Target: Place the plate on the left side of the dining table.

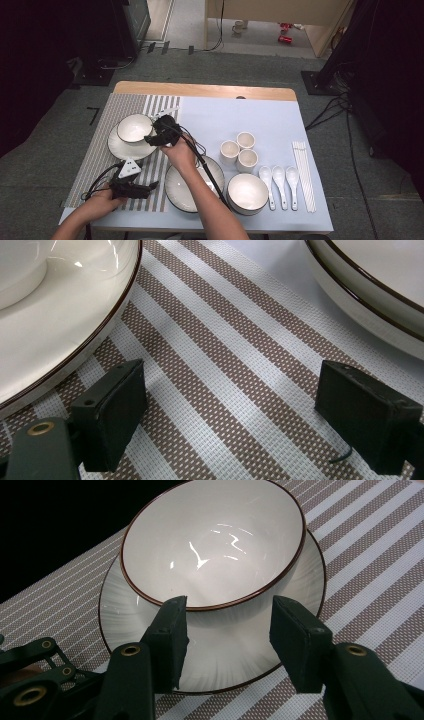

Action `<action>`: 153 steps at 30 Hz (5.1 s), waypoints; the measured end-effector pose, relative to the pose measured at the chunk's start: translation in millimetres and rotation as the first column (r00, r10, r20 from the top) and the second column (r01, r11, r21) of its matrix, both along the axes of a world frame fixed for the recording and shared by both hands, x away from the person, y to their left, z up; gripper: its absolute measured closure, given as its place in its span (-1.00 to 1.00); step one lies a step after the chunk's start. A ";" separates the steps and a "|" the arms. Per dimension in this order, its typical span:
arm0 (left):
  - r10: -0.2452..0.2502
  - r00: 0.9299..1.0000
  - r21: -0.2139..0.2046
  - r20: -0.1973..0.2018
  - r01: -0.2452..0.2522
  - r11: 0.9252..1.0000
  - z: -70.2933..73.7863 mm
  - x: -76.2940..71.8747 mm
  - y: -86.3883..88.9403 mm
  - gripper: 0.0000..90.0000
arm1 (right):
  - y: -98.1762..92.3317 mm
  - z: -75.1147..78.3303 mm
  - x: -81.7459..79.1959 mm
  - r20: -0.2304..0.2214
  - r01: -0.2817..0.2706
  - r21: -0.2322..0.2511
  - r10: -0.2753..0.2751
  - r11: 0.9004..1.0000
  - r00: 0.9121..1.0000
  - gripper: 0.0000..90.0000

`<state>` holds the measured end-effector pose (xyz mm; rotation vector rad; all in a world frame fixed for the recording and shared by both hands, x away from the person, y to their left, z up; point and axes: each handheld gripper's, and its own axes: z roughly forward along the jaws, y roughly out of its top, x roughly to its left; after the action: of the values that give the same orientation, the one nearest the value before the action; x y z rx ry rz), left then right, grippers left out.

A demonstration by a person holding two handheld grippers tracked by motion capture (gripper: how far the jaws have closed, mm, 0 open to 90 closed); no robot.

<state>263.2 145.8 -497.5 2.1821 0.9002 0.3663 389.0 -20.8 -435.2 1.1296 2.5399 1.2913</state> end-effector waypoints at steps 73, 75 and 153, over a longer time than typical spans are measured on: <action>0.002 1.000 -0.001 0.001 -0.002 1.000 -0.2 -0.4 -0.4 -0.71 | -102.2 75.8 -68.6 0.013 -0.084 0.033 0.083 0.996 0.996 -0.23; 0.001 1.000 0.001 0.002 -0.001 1.000 -0.2 -0.3 -0.3 -0.71 | -108.0 76.1 -69.6 0.020 -0.078 0.036 0.078 0.996 0.997 -0.20; 0.001 1.000 0.002 0.002 -0.001 1.000 -0.2 -0.4 -0.5 -0.71 | -285.1 41.5 -120.6 0.073 0.031 0.076 -0.036 0.997 0.997 0.12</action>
<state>262.8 145.3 -497.7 2.1823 0.9003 0.3703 268.4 -306.0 -393.7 1.1108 2.4283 1.4043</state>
